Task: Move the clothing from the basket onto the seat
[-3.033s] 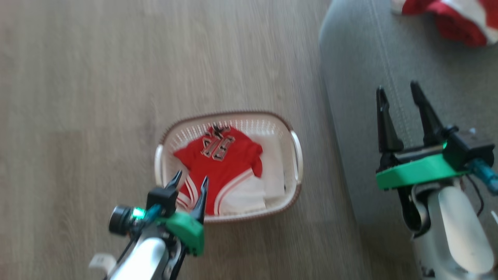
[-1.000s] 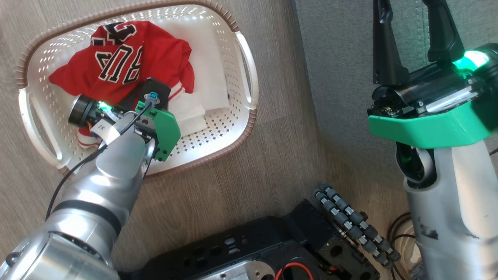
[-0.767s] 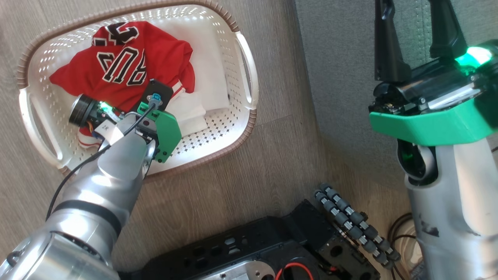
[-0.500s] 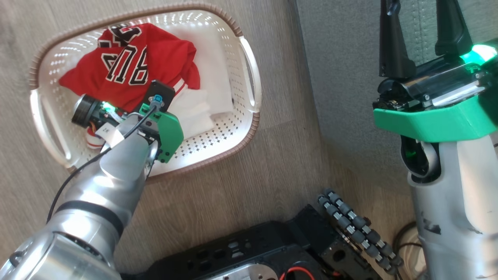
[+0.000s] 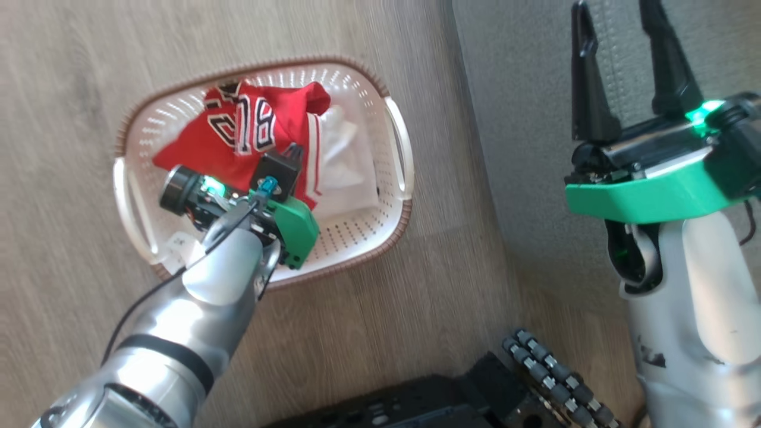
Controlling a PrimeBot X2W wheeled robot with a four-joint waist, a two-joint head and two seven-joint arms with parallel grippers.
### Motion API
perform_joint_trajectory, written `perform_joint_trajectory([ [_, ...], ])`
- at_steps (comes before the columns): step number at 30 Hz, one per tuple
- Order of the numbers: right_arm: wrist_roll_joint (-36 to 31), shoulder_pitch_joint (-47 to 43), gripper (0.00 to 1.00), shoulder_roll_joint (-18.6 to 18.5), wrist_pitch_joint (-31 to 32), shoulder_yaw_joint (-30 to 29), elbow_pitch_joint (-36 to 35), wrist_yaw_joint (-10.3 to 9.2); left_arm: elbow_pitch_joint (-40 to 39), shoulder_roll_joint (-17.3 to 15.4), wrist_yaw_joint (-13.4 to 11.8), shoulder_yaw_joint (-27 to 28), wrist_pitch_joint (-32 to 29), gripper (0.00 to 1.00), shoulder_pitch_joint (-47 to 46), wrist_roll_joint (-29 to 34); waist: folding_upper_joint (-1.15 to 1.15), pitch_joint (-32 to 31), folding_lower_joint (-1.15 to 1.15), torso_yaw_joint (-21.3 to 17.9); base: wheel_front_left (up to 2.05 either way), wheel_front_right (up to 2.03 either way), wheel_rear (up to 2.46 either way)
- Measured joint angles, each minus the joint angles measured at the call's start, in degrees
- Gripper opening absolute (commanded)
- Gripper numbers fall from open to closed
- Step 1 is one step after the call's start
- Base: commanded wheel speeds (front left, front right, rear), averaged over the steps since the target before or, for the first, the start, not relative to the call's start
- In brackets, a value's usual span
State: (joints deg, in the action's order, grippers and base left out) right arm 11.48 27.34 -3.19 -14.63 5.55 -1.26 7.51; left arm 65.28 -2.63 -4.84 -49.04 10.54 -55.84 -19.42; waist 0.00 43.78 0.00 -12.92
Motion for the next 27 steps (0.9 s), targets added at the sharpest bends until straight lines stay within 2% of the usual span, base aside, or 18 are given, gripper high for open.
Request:
perform_joint_trajectory([
  [25, -2.43, -9.93, 1.0, 0.0, 0.0, -2.16, 7.34, 0.0, -12.39, 0.07, -4.32, -2.2, 3.37, 0.0, 14.3, -8.84, 0.0, -20.94, 0.0, 3.67, 0.0, 0.0, 0.0],
  [26, -2.44, -10.35, 1.0, 0.0, 0.0, -2.16, 7.49, 0.0, -12.68, 0.07, -4.33, -2.21, 3.6, 0.27, 14.96, -8.84, 0.0, -21.91, 0.0, 3.76, 0.0, 0.0, 0.0],
  [27, -2.49, -10.73, 1.0, 0.0, 0.0, -2.16, 7.78, 0.0, -12.99, 0.07, -4.42, -2.2, 3.68, 0.61, 15.61, -8.84, 0.0, -22.92, 0.0, 3.84, 0.0, 0.0, 0.0],
])
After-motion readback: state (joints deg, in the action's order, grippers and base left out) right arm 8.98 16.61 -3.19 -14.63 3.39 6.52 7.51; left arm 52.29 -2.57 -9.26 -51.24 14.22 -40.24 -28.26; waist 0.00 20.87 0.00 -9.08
